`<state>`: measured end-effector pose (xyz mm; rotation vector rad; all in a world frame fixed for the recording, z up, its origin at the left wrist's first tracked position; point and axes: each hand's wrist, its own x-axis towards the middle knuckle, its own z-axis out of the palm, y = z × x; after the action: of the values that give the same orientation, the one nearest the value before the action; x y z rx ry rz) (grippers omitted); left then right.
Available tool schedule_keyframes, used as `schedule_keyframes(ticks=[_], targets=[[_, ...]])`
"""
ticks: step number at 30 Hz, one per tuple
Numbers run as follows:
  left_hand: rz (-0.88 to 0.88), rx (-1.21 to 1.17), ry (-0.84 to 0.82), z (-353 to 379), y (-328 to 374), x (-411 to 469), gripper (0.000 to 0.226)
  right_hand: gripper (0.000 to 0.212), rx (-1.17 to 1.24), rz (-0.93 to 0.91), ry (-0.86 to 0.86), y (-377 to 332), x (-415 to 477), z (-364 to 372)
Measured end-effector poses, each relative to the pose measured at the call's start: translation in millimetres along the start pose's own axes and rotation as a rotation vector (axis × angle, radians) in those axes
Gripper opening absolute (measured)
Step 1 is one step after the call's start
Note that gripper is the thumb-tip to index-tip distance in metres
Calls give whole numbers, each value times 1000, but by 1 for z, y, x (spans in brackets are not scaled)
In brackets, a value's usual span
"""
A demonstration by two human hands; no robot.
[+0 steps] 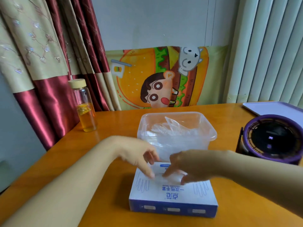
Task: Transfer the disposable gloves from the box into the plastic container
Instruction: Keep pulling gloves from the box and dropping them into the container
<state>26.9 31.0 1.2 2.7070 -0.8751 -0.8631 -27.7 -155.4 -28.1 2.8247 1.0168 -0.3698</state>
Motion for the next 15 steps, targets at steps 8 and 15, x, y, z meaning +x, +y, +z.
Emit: schedule_keyframes(ticks=[8, 15], targets=[[-53, 192, -95, 32, 6, 4, 100, 41, -20, -61, 136, -3, 21, 20], [-70, 202, -53, 34, 6, -1, 95, 22, -73, -168, 272, -2, 17, 23]])
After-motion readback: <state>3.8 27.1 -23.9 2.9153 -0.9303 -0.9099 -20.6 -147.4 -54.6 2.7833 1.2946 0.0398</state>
